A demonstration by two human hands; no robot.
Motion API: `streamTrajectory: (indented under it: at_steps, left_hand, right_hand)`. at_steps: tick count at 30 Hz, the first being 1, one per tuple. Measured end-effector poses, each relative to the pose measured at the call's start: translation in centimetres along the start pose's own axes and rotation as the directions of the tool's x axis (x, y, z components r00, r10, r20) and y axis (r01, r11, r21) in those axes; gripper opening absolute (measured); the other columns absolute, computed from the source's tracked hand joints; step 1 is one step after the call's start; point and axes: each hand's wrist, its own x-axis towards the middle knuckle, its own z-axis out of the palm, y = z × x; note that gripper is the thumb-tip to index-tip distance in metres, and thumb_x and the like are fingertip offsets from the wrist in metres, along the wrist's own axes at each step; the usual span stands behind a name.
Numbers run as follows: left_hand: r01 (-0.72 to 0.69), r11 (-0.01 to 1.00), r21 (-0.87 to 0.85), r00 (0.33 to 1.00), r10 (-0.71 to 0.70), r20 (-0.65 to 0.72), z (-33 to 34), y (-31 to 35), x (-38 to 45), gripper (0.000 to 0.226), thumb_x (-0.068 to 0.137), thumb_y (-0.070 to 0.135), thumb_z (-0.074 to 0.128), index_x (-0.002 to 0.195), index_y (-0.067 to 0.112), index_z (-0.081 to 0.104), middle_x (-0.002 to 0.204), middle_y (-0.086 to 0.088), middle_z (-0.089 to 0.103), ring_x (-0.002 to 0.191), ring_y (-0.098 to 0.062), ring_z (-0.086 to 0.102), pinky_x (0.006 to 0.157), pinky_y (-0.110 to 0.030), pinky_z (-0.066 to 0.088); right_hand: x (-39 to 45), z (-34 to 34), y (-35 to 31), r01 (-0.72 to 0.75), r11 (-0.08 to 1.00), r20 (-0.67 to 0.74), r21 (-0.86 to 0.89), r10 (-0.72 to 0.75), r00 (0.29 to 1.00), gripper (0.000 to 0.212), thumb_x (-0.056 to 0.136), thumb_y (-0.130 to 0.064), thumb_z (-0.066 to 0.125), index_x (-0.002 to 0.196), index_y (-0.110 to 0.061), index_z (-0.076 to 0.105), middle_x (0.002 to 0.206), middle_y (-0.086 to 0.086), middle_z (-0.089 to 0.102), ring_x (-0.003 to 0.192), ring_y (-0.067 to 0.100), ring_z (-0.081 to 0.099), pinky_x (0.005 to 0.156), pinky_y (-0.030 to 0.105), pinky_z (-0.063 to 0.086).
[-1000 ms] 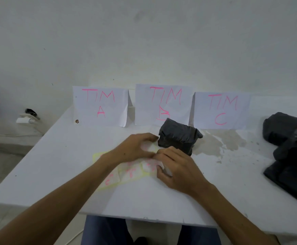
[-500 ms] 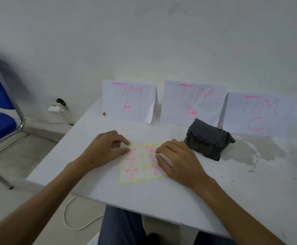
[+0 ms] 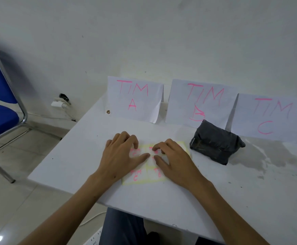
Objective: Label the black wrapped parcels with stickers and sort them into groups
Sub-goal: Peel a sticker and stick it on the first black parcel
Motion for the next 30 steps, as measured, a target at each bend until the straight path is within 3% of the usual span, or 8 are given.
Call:
streamTrajectory:
  at_steps: [6, 12, 14, 17, 20, 22, 26, 30]
  left_hand:
    - [-0.047, 0.999, 0.02, 0.998, 0.047, -0.032, 0.0, 0.1, -0.2, 0.039, 0.082, 0.066, 0.056, 0.078, 0.027, 0.054, 0.09, 0.011, 0.05, 0.084, -0.013, 0.049, 0.077, -0.03, 0.04]
    - [-0.076, 0.996, -0.047, 0.995, 0.072, -0.072, -0.7, 0.9, -0.1, 0.015, 0.084, 0.032, 0.063, 0.076, 0.02, 0.062, 0.088, 0.01, 0.055, 0.082, -0.013, 0.054, 0.076, -0.027, 0.039]
    - [-0.011, 0.984, -0.179, 0.996, -0.005, -0.093, -1.3, 1.0, 0.0, 0.014, 0.085, 0.022, 0.069, 0.074, 0.019, 0.06, 0.083, 0.01, 0.058, 0.078, -0.011, 0.056, 0.074, -0.028, 0.045]
    - [0.189, 0.857, -0.48, 0.945, -0.291, -0.147, -2.3, 1.4, 0.1, 0.017, 0.089, 0.009, 0.067, 0.074, 0.016, 0.061, 0.077, 0.008, 0.065, 0.075, -0.012, 0.061, 0.069, -0.022, 0.047]
    - [0.212, 0.767, -0.605, 0.903, -0.39, -0.179, -2.9, 2.4, 0.3, 0.017, 0.093, 0.006, 0.061, 0.077, 0.011, 0.061, 0.079, 0.003, 0.067, 0.078, -0.014, 0.063, 0.068, -0.014, 0.047]
    - [0.155, 0.778, -0.608, 0.914, -0.347, -0.21, -3.3, 3.4, 0.6, 0.015, 0.09, 0.003, 0.062, 0.078, 0.011, 0.061, 0.086, 0.005, 0.069, 0.083, -0.013, 0.065, 0.072, -0.012, 0.049]
    - [-0.064, 0.92, -0.387, 0.959, -0.051, -0.279, -3.7, 5.3, 1.9, 0.016, 0.082, 0.005, 0.073, 0.076, 0.012, 0.061, 0.089, 0.004, 0.066, 0.083, -0.011, 0.064, 0.075, -0.013, 0.051]
    - [-0.177, 0.919, -0.353, 0.964, 0.089, -0.251, -3.7, 7.7, 3.5, 0.012, 0.082, 0.016, 0.069, 0.075, 0.014, 0.059, 0.085, 0.004, 0.064, 0.083, -0.014, 0.064, 0.076, -0.029, 0.056]
  right_hand:
    - [0.0, 0.2, -0.1, -0.006, 1.0, 0.012, 0.0, 0.006, 1.0, 0.023, 0.098, -0.035, 0.058, 0.119, -0.026, 0.061, 0.111, -0.013, 0.054, 0.104, 0.005, 0.053, 0.089, 0.023, 0.044]
    - [-0.1, 0.0, -0.2, 0.001, 1.0, 0.009, -0.007, -0.001, 1.0, 0.024, 0.097, -0.036, 0.058, 0.118, -0.025, 0.061, 0.109, -0.012, 0.055, 0.102, 0.006, 0.052, 0.088, 0.025, 0.043]
    - [-0.1, 0.0, -0.2, -0.003, 1.0, 0.013, -0.004, 0.003, 1.0, 0.025, 0.096, -0.038, 0.057, 0.118, -0.026, 0.06, 0.109, -0.013, 0.055, 0.102, 0.007, 0.052, 0.088, 0.027, 0.045]
    - [-0.1, 0.0, -0.3, -0.001, 1.0, 0.014, -0.003, 0.002, 1.0, 0.026, 0.096, -0.041, 0.056, 0.118, -0.028, 0.059, 0.107, -0.014, 0.054, 0.102, 0.006, 0.052, 0.088, 0.029, 0.045]
    - [0.0, -0.3, -0.5, -0.006, 1.0, 0.032, 0.0, 0.006, 0.999, 0.029, 0.096, -0.043, 0.058, 0.119, -0.027, 0.059, 0.104, -0.015, 0.053, 0.098, 0.005, 0.051, 0.087, 0.029, 0.044]
    - [0.1, -1.0, -0.8, -0.025, 0.999, 0.058, 0.033, 0.023, 0.998, 0.032, 0.097, -0.047, 0.059, 0.122, -0.027, 0.058, 0.101, -0.014, 0.054, 0.095, 0.005, 0.051, 0.084, 0.027, 0.044]
    - [0.3, -3.1, -1.9, -0.132, 0.984, 0.104, 0.12, 0.12, 0.987, 0.042, 0.095, -0.057, 0.058, 0.13, -0.036, 0.048, 0.103, -0.017, 0.064, 0.09, 0.003, 0.061, 0.077, 0.027, 0.055]
    - [0.1, -5.4, -3.0, -0.106, 0.954, -0.078, 0.282, 0.133, 0.988, 0.049, 0.088, -0.044, 0.074, 0.13, -0.029, 0.052, 0.097, -0.013, 0.069, 0.087, 0.002, 0.066, 0.075, 0.015, 0.052]
